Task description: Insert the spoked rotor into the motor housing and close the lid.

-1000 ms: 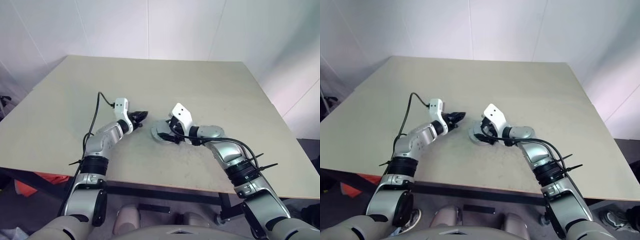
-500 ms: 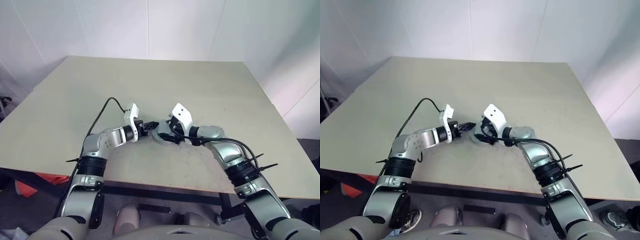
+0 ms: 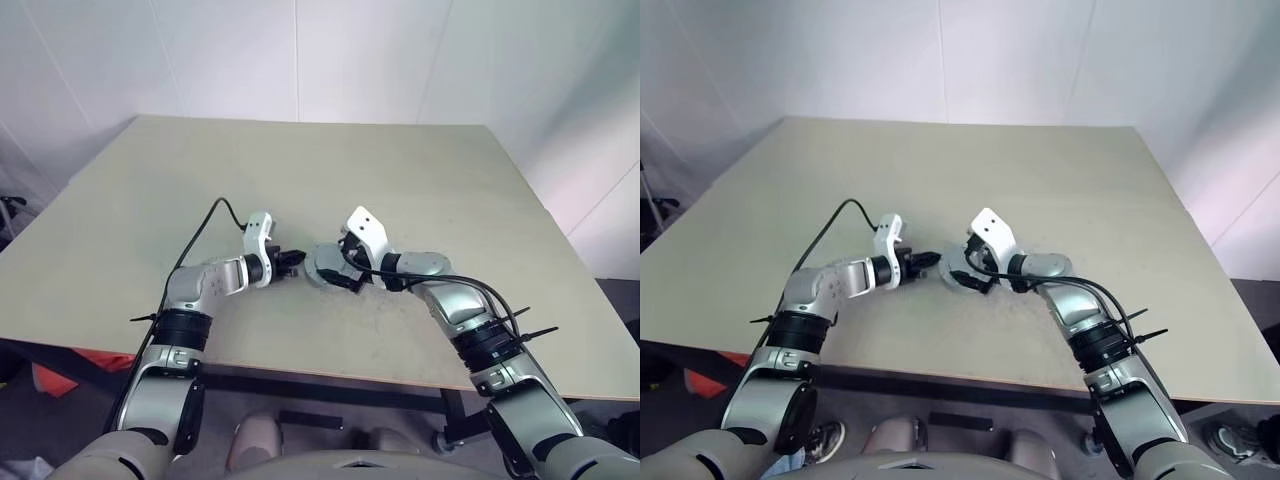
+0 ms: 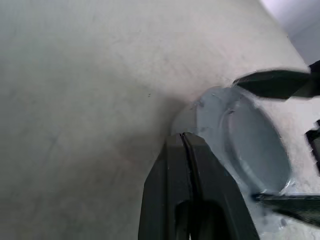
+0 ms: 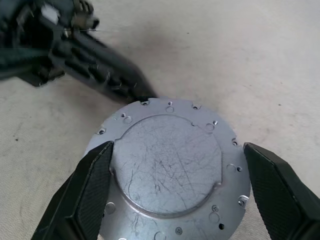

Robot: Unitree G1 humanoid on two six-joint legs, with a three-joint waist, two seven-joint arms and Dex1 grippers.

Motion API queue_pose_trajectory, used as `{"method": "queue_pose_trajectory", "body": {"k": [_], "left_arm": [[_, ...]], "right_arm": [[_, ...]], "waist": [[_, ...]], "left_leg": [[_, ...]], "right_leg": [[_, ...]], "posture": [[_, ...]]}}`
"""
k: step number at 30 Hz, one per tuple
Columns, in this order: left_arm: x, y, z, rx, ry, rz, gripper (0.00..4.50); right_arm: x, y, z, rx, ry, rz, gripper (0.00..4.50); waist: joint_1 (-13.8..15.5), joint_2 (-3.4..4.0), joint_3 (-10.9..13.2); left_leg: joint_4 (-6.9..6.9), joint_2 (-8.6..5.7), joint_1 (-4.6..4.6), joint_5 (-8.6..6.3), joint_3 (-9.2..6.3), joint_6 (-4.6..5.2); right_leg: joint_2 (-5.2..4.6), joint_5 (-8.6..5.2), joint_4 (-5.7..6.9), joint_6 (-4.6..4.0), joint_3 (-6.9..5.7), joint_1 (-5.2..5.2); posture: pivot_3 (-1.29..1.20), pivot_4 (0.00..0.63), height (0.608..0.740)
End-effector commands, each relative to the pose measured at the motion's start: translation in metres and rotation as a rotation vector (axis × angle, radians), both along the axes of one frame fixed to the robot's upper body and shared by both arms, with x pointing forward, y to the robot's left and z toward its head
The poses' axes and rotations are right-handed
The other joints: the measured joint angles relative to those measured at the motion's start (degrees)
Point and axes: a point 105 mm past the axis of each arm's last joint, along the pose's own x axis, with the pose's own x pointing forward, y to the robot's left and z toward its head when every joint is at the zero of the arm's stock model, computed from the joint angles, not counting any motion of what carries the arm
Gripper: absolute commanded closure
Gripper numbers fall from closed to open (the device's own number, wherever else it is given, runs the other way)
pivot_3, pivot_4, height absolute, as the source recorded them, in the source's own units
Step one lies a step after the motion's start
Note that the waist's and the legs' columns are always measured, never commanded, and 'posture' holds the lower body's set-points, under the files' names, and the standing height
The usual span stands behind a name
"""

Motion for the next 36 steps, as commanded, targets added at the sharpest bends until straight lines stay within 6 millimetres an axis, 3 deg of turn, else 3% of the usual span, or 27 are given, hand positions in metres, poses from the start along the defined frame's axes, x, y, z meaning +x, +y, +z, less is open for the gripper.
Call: {"method": "queue_pose_trajectory", "body": {"k": [1,5,7,16,21,32,36], "left_arm": [[-0.011,-0.020,0.034,-0.158,-0.059,-0.126,4.50],[-0.018,-0.026,0.043,-0.205,-0.067,-0.170,4.50],[-0.018,-0.026,0.045,-0.212,-0.075,-0.166,4.50],[0.022,0.009,0.050,-0.183,-0.145,0.072,4.50],[0.030,0.024,0.059,-0.183,-0.180,0.127,4.50],[0.009,0.000,0.090,-0.461,-0.126,-0.030,4.50],[0.006,-0.015,0.073,-0.396,-0.057,-0.070,4.50]], "right_arm": [[0.004,-0.018,0.018,0.065,0.017,-0.070,0.01],[-0.003,-0.020,0.046,0.158,0.000,-0.050,0.01],[-0.006,-0.022,0.049,0.163,0.002,-0.051,0.01],[-0.008,-0.024,0.027,0.103,0.038,-0.078,0.01],[-0.006,-0.023,0.023,0.096,0.043,-0.085,0.01],[-0.004,-0.023,0.021,0.091,0.035,-0.093,0.01],[-0.002,-0.027,0.023,0.094,0.026,-0.120,0.01]], "waist": [[0.2,-0.01,0.0],[0.6,0.03,0.0],[0.6,0.03,0.0],[-0.2,0.03,0.1],[-0.3,0.02,0.1],[-0.2,0.02,0.1],[-0.2,0.02,0.1]], "left_leg": [[0.01,0.00,-0.32,0.01,0.00,0.00],[0.10,-0.07,-0.91,0.14,0.00,0.25],[0.14,-0.08,-1.40,0.16,0.00,0.29],[0.29,0.00,-1.52,0.21,0.00,0.27],[0.36,0.03,-1.51,0.21,0.00,0.26],[0.50,0.04,-1.51,0.20,0.00,0.29],[0.54,0.05,-1.50,0.20,0.00,0.29]], "right_leg": [[0.00,0.02,0.04,-0.02,0.00,-0.28],[-0.02,0.22,0.37,-0.40,0.04,-0.73],[-0.02,0.22,0.39,-0.40,0.03,-1.23],[0.02,0.22,0.62,-0.39,0.03,-1.45],[0.03,0.24,0.68,-0.40,0.03,-1.45],[0.02,0.25,0.80,-0.43,0.03,-1.42],[0.03,0.25,0.82,-0.44,0.04,-1.39]], "posture": [[0.00,0.000,0.740],[0.00,0.000,0.740],[0.00,0.000,0.740],[0.00,0.000,0.740],[0.00,0.000,0.740],[0.00,0.000,0.740],[0.00,0.000,0.740]]}}
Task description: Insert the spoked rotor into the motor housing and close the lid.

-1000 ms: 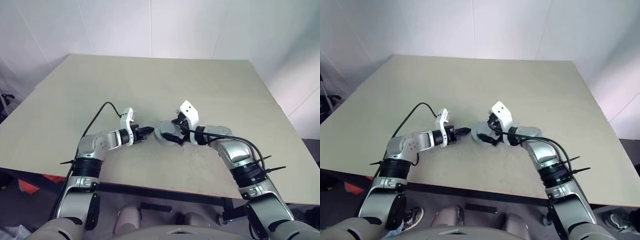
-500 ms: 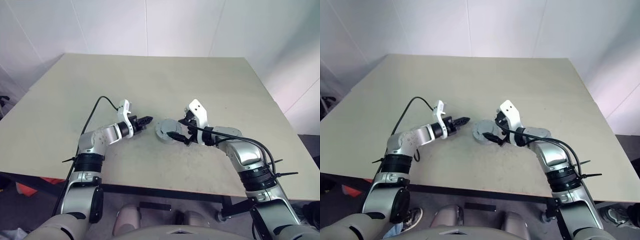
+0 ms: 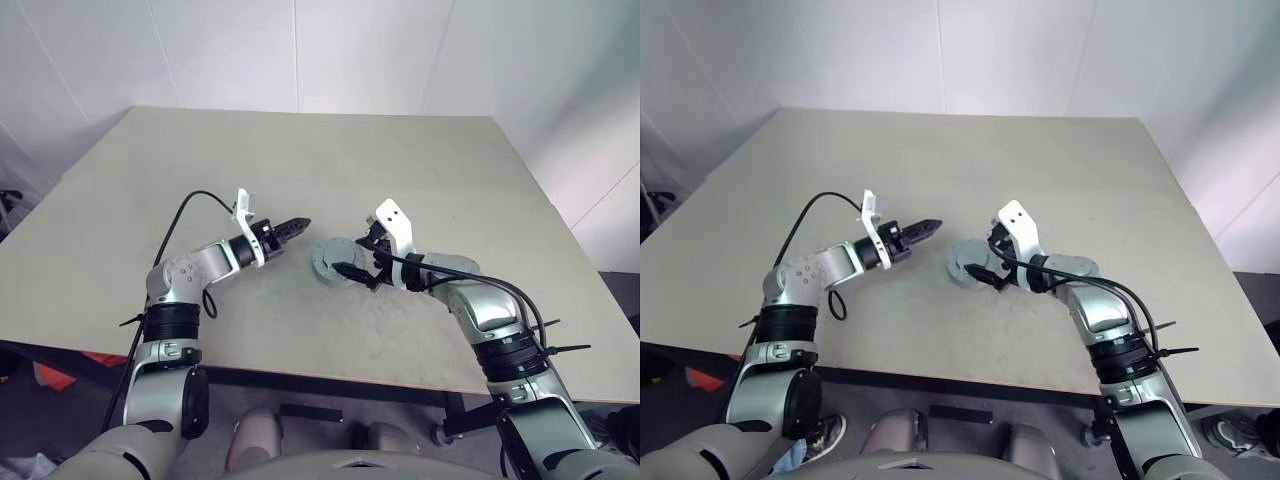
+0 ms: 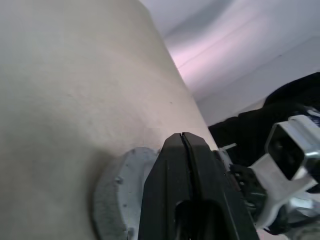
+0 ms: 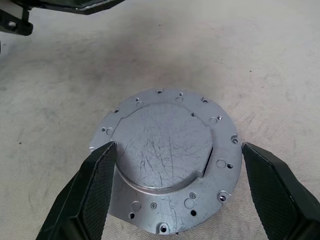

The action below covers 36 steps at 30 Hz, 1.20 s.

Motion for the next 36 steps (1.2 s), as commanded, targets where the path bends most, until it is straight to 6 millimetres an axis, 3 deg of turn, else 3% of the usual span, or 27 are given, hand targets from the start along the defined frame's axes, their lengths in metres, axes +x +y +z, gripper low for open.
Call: {"method": "queue_pose_trajectory", "body": {"k": [1,8,18,21,28,36], "left_arm": [[0.001,-0.012,-0.002,0.071,0.000,-0.043,4.50],[-0.001,-0.013,-0.045,0.277,0.109,-0.050,4.50],[-0.008,-0.016,-0.037,0.217,0.085,-0.081,4.50],[-0.009,-0.016,-0.036,0.212,0.079,-0.077,4.50],[-0.011,-0.013,-0.037,0.218,0.077,-0.066,4.50],[-0.009,-0.013,-0.037,0.234,0.066,-0.052,4.50]], "right_arm": [[0.005,-0.002,0.010,0.006,-0.041,-0.023,0.01],[0.011,-0.014,0.020,0.012,-0.068,-0.093,0.01],[0.012,-0.027,0.040,0.079,-0.058,-0.148,0.01],[0.011,-0.038,0.043,0.223,0.084,-0.211,0.01],[-0.006,-0.060,0.024,0.546,0.577,-0.357,0.01],[-0.027,-0.042,-0.010,0.589,0.791,-0.403,0.01]], "waist": [[0.0,0.00,0.0],[0.0,0.00,0.0],[0.0,0.01,0.0],[0.1,0.01,0.0],[0.2,0.01,0.0],[0.2,0.03,0.0]], "left_leg": [[0.02,0.00,0.00,0.00,0.00,0.00],[0.05,0.01,-0.01,0.00,-0.02,0.01],[0.14,0.01,0.09,0.00,-0.03,0.00],[0.17,0.00,0.10,0.00,-0.03,0.01],[0.28,0.00,0.22,0.09,-0.02,-0.02],[0.25,0.01,0.27,0.22,-0.03,-0.21]], "right_leg": [[0.00,0.00,0.00,0.00,0.00,0.00],[0.01,0.01,0.02,0.01,0.00,0.00],[0.00,0.01,0.17,0.01,0.00,0.08],[-0.01,0.01,0.22,0.00,0.01,0.08],[-0.02,-0.02,0.59,-0.03,0.04,0.04],[-0.02,-0.05,0.77,-0.02,0.05,-0.04]], "posture": [[0.00,0.000,0.740],[0.00,0.000,0.740],[0.00,0.000,0.740],[0.00,0.000,0.740],[0.00,0.000,0.740],[0.00,0.000,0.740]]}}
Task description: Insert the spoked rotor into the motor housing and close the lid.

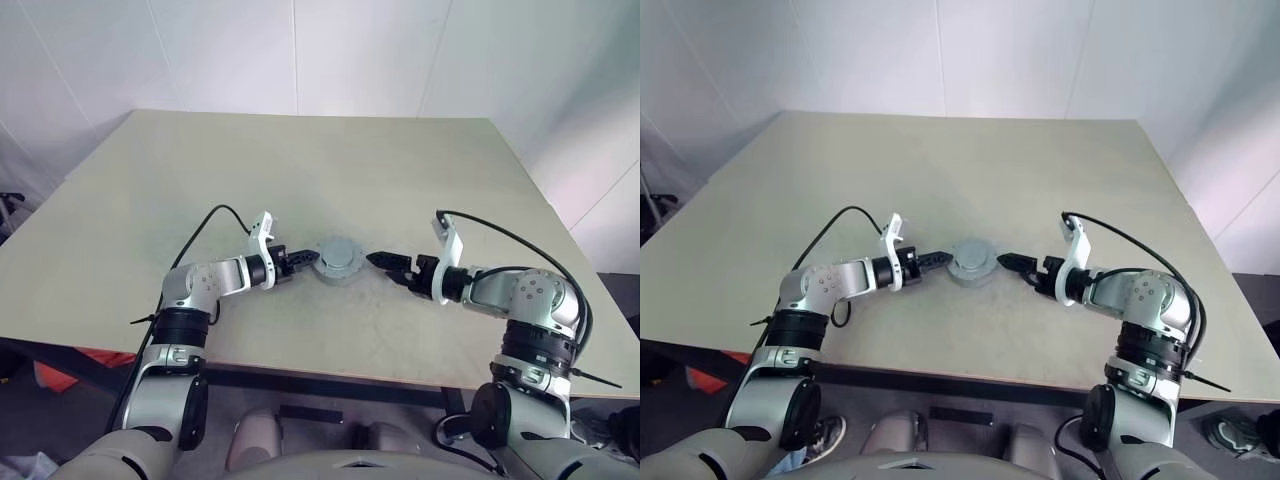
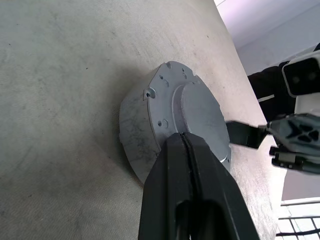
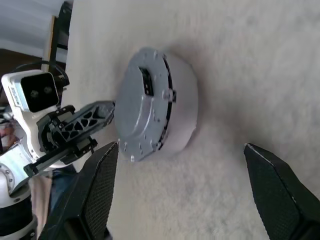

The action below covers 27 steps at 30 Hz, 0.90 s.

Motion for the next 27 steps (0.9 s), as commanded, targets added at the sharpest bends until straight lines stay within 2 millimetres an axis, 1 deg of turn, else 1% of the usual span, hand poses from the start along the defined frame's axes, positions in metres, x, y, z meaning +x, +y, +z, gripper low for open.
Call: {"method": "queue_pose_trajectory", "body": {"k": [1,2,4,8,10,14,19,21,26,27], "left_arm": [[0.003,-0.002,0.009,0.005,-0.041,-0.002,4.50],[0.003,-0.002,0.009,0.008,-0.044,-0.001,4.50],[0.004,-0.001,0.009,0.015,-0.048,0.002,4.50],[0.005,0.001,0.008,0.024,-0.051,0.008,4.50],[0.006,0.001,0.008,0.027,-0.054,0.010,4.50],[0.008,0.002,0.009,0.034,-0.067,0.022,4.50],[0.007,0.005,0.008,0.039,-0.068,0.030,4.50],[0.006,0.007,0.007,0.041,-0.067,0.035,4.50],[0.005,0.008,0.006,0.046,-0.068,0.041,4.50],[0.005,0.009,0.006,0.047,-0.068,0.042,4.50]], "right_arm": [[-0.005,0.016,-0.005,0.035,0.031,0.025,0.01],[-0.006,0.022,-0.007,0.044,0.039,0.032,0.01],[-0.005,0.032,-0.006,0.061,0.037,0.050,0.01],[0.002,0.056,0.004,0.119,0.023,0.082,0.01],[0.006,0.066,0.007,0.141,0.025,0.091,0.01],[0.011,0.087,0.007,0.167,0.029,0.119,0.01],[0.020,0.096,0.006,0.161,0.016,0.107,0.01],[0.028,0.098,0.004,0.139,-0.003,0.079,0.01],[0.044,0.095,-0.008,0.043,-0.027,-0.019,0.01],[0.045,0.094,-0.009,0.036,-0.028,-0.031,0.41]], "waist": [[-0.1,0.00,0.0],[-0.1,-0.01,0.0],[-0.2,-0.02,0.0],[-0.4,-0.01,0.0],[-0.2,0.00,0.0],[-0.3,0.00,0.0],[-0.4,0.00,0.0],[-0.5,0.00,0.0],[-0.6,0.00,0.0],[-0.6,0.00,0.0]], "left_leg": [[-0.01,0.00,0.04,0.00,0.00,-0.01],[-0.02,0.01,0.12,0.01,0.01,-0.02],[-0.12,0.01,0.27,0.05,0.02,-0.09],[-0.48,0.02,0.62,0.20,0.07,-0.35],[-0.73,0.02,0.68,0.30,0.07,-0.49],[-0.78,0.02,0.63,0.32,0.06,-0.52],[-0.82,0.04,0.65,0.33,0.07,-0.53],[-0.82,0.06,0.68,0.34,0.07,-0.56],[-0.89,0.15,0.80,0.51,0.08,-0.84],[-0.90,0.14,0.82,0.55,0.08,-0.91]], "right_leg": [[0.00,-0.02,0.00,0.04,0.01,0.02],[0.00,-0.15,-0.01,0.26,0.02,0.07],[0.01,-0.22,-0.01,0.39,0.05,0.13],[0.09,-0.25,-0.01,0.42,0.15,0.19],[0.11,-0.26,-0.02,0.40,0.15,0.14],[0.12,-0.27,-0.04,0.38,0.16,0.10],[0.16,-0.28,-0.04,0.37,0.16,0.08],[0.18,-0.28,-0.03,0.37,0.17,0.09],[0.21,-0.28,-0.03,0.37,0.17,0.10],[0.21,-0.28,-0.05,0.37,0.17,0.10]], "posture": [[0.00,0.000,0.740],[0.00,0.000,0.740],[0.00,0.000,0.740],[0.00,0.000,0.740],[0.00,0.000,0.740],[0.00,0.000,0.740],[0.00,0.000,0.740],[0.00,0.000,0.740],[0.00,0.000,0.740],[0.00,0.000,0.740]]}}
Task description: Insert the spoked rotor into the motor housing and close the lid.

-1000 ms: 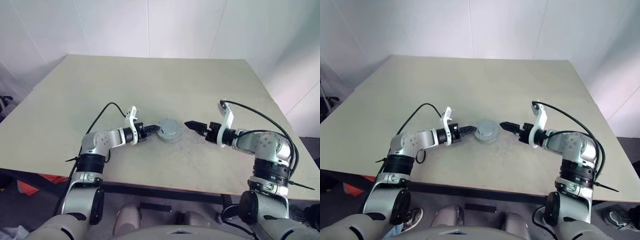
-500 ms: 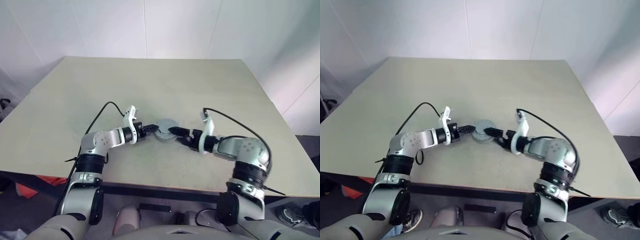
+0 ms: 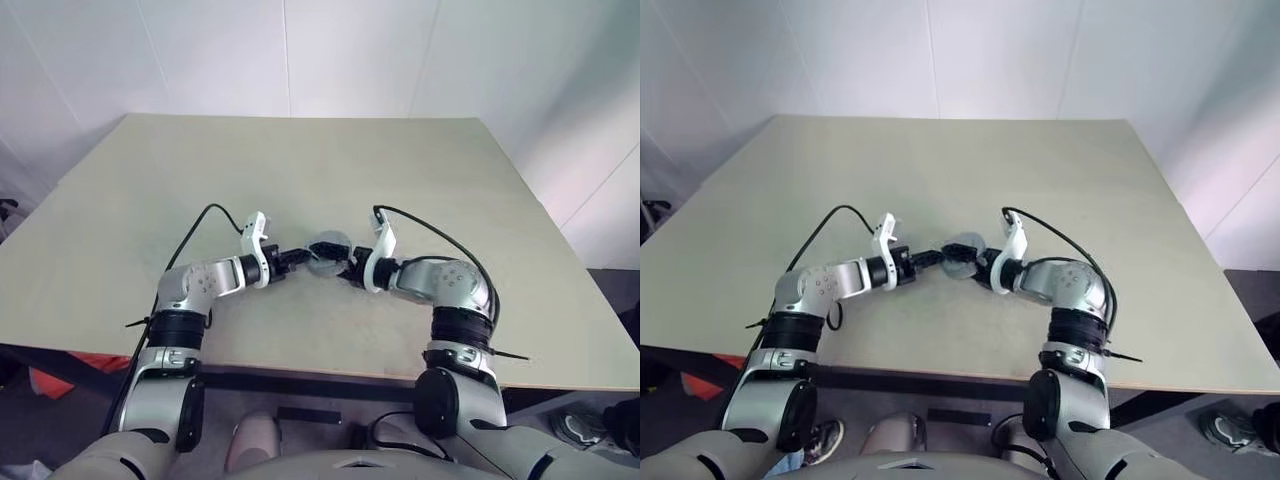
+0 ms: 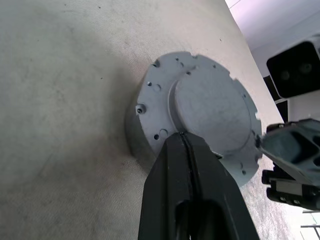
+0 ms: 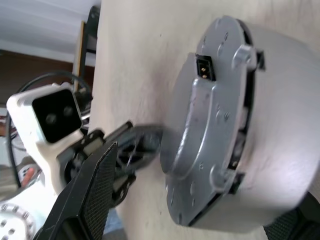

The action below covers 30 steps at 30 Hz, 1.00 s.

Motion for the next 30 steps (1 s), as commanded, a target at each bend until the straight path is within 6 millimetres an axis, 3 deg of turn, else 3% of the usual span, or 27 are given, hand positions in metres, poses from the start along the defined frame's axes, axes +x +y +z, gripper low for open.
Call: {"method": "queue_pose_trajectory", "body": {"k": [1,6,7,13,20,27,30], "left_arm": [[0.001,-0.003,0.009,-0.006,-0.036,-0.008,4.50],[0.001,-0.003,0.007,-0.006,-0.035,-0.007,4.50],[0.001,-0.004,0.007,-0.007,-0.035,-0.009,4.50],[0.002,-0.006,0.010,-0.021,-0.065,-0.008,4.50],[0.013,0.017,0.031,-0.173,-0.114,0.115,4.50],[0.018,0.033,0.046,-0.285,-0.156,0.210,4.50],[0.024,0.044,0.054,-0.384,-0.153,0.294,3.88]], "right_arm": [[0.012,-0.002,-0.002,-0.060,-0.025,-0.065,0.63],[0.017,-0.011,-0.006,-0.086,-0.030,-0.114,2.35],[0.018,-0.012,-0.005,-0.089,-0.031,-0.118,2.47],[0.019,-0.015,-0.002,-0.077,-0.042,-0.131,2.48],[0.037,-0.017,0.051,0.123,-0.132,-0.156,2.48],[0.051,-0.016,0.078,0.216,-0.154,-0.168,2.48],[0.047,-0.005,0.100,0.320,-0.174,-0.109,2.48]], "waist": [[0.0,0.00,0.0],[0.2,0.03,0.0],[0.3,0.02,0.0],[0.4,0.02,0.0],[0.4,0.00,0.1],[0.2,0.00,0.1],[0.2,0.00,0.1]], "left_leg": [[0.00,0.00,0.00,0.02,0.00,-0.03],[-0.01,-0.04,-0.05,0.06,0.00,-0.09],[-0.01,-0.03,-0.04,0.06,0.00,-0.09],[-0.03,-0.03,-0.05,0.07,0.00,-0.10],[-0.04,-0.03,-0.52,0.09,-0.01,-0.13],[0.02,0.04,-1.59,-0.03,-0.11,0.12],[0.02,0.08,-1.69,-0.12,-0.10,0.27]], "right_leg": [[0.00,0.00,-0.02,0.00,0.00,0.00],[-0.01,0.00,-0.20,0.01,0.00,-0.01],[-0.01,0.00,-0.19,0.01,0.00,0.02],[-0.01,0.00,-0.19,0.02,0.00,0.04],[0.00,0.01,-0.16,0.01,0.00,-0.34],[0.22,0.49,0.10,-0.35,-0.12,-1.28],[0.24,0.45,0.07,-0.41,-0.17,-1.36]], "posture": [[0.00,0.000,0.740],[0.00,0.000,0.740],[0.00,0.000,0.740],[0.00,0.000,0.740],[0.00,0.000,0.740],[0.00,0.000,0.740],[0.00,0.000,0.740]]}}
